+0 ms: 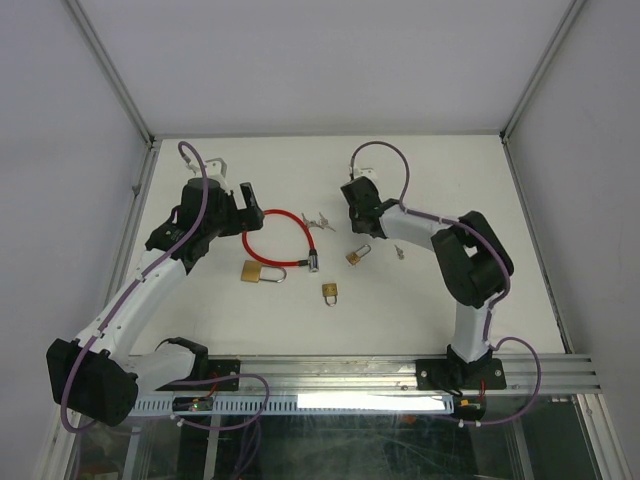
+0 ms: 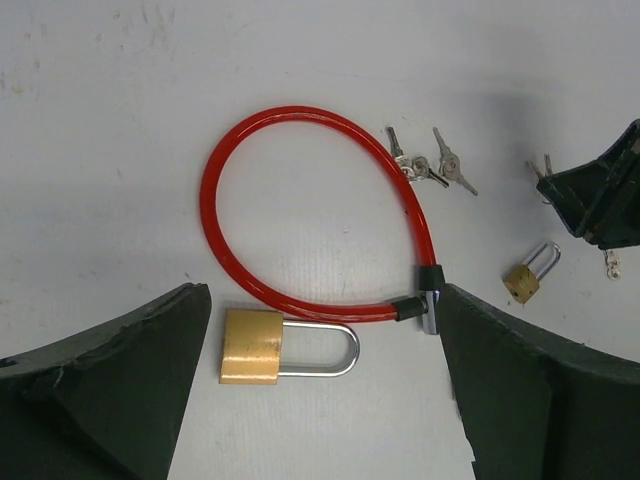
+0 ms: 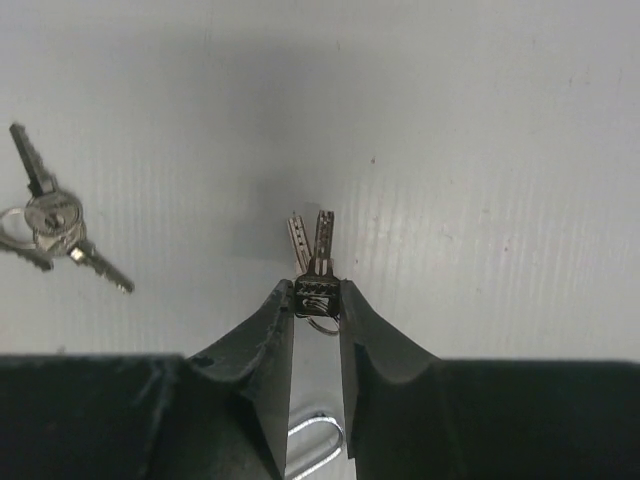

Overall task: Unlock with the key
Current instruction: Pick up the key from the center of the board.

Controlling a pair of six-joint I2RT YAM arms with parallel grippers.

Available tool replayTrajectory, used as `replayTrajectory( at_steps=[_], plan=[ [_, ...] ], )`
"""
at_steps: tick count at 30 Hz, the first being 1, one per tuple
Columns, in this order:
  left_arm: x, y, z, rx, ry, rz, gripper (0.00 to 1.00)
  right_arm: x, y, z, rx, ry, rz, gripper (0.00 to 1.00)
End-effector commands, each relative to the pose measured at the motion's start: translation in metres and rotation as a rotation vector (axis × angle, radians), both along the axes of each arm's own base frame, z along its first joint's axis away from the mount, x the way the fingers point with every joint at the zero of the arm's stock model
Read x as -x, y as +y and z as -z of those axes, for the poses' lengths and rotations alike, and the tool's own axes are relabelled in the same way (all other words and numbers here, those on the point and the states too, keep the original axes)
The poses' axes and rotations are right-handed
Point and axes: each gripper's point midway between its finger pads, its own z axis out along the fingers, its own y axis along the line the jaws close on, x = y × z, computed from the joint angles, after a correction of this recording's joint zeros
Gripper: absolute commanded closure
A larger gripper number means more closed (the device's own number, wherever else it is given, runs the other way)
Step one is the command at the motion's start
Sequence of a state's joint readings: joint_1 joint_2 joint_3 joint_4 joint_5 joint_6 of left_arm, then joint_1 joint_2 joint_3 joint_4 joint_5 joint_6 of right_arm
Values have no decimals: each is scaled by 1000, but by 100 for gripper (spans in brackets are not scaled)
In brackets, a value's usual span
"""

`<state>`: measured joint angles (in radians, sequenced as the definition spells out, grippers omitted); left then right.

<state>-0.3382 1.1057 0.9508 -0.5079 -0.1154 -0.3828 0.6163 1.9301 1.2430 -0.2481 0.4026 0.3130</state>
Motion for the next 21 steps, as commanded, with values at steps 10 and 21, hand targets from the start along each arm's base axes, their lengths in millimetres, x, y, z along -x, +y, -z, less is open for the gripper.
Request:
replayTrajectory(
  at_steps=[10,21],
  plan=[
    [-1,-17,-18,121,-33,72,1,19,13,-50,-112,-138,-237,95],
    [8,-56,-31,368,-2,161,1,44,31,-93,-222,-302,-381,94]
  ],
)
